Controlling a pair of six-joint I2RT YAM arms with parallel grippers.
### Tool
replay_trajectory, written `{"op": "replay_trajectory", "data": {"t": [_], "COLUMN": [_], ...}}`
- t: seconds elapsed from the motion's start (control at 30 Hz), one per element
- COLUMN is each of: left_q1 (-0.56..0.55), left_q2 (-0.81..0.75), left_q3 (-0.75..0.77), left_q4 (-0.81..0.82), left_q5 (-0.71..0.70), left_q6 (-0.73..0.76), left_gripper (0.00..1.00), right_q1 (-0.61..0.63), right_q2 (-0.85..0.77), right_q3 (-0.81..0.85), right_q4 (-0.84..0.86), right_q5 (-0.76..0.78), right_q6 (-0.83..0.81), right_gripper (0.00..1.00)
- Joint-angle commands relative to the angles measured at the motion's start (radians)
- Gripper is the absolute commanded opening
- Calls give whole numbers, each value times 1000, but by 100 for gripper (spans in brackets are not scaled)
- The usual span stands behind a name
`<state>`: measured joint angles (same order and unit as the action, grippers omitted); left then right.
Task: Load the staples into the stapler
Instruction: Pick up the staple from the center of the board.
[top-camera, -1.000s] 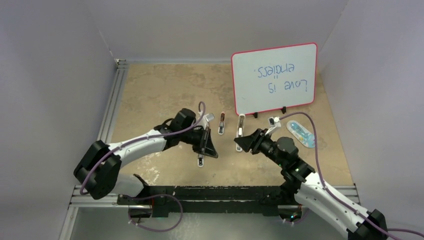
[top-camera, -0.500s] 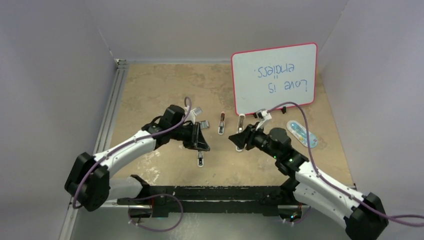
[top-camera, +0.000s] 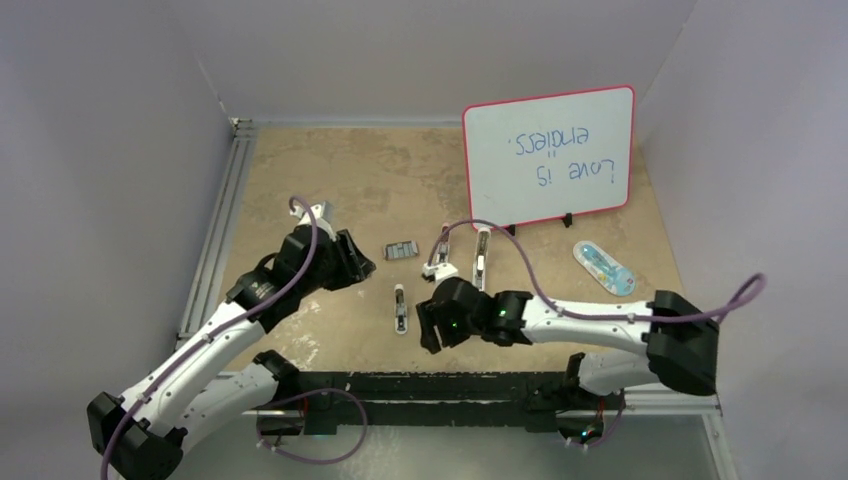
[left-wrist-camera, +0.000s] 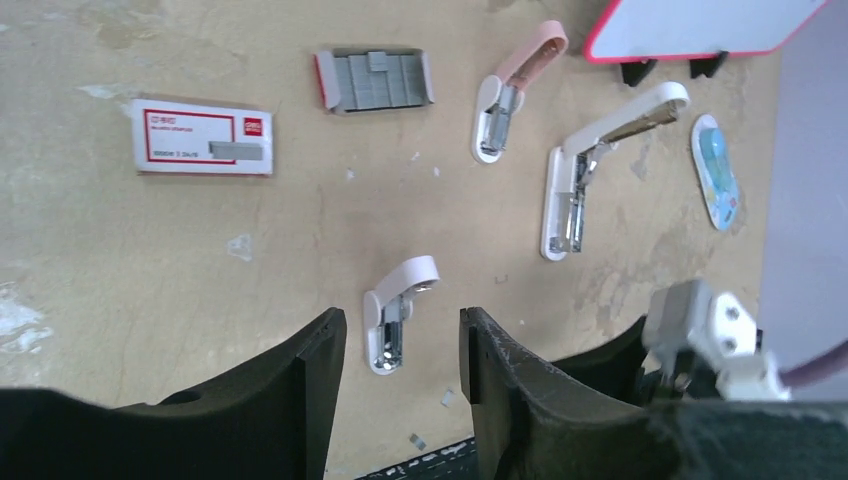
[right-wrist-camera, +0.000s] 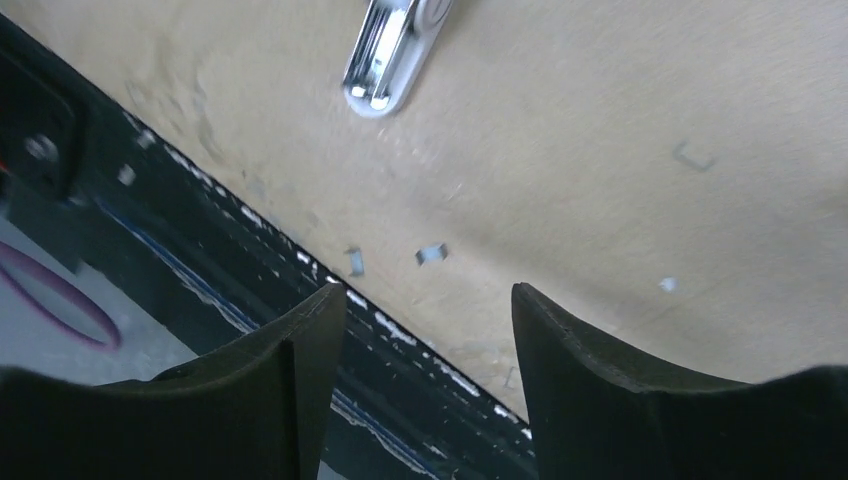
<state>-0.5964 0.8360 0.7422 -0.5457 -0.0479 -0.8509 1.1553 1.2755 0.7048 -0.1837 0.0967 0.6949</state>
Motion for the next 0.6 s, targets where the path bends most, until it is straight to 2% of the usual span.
{"op": "replay_trajectory", "data": {"t": [0.0, 0.17, 0.37, 0.57], "left_q1": [3, 3, 4, 3], "left_q2": [-1, 23, 18, 24], "left_q3": [-13, -24, -43, -55], "left_q4": [-22, -11, -1, -1], "left_q5": [-84, -78, -77, -74], "left_q6": [-15, -2, 3, 4], "left_gripper": [46, 47, 47, 48], "right_q1": [102, 156, 159, 161], "right_q2": [122, 250, 333, 366], "right_q3": [120, 208, 260, 272], "right_q4": [-124, -165, -176, -169], "right_q5": [90, 146, 182, 164], "right_q6": [-23, -61, -89, -117], "right_gripper": [65, 60, 42, 36]}}
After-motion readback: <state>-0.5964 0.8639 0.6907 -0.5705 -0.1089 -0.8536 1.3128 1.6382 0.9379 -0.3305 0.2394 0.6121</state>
